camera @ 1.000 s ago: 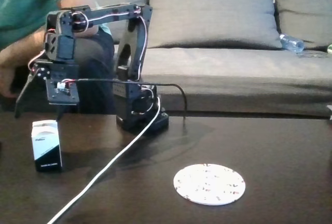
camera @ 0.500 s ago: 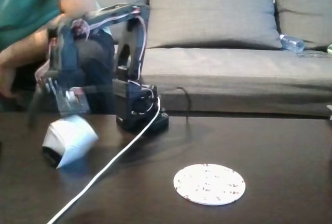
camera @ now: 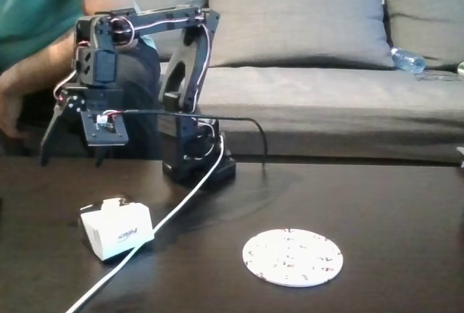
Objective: Grasp a servo box and put it on the zirlivani.
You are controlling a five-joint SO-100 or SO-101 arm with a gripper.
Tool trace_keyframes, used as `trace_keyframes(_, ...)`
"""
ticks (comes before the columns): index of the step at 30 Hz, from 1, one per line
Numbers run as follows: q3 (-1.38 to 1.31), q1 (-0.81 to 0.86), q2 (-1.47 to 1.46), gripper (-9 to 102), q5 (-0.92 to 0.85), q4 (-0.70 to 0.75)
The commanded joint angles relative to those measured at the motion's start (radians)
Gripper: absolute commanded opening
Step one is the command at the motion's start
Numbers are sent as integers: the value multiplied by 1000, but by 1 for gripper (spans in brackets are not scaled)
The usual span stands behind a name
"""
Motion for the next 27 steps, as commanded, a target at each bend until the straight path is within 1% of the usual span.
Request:
trace_keyframes(1,-2,-35,34,36,-3,3)
trace_keyframes(8,117,-147,46,36,-2,-14)
trace_keyframes(11,147,-158,48,36,0,-48)
trace_keyframes(21,91,-201,49,36,-12,-58)
trace_keyframes(25,100,-222,49,38,-86,-61)
trace_keyframes(27,98,-222,49,41,-91,-63)
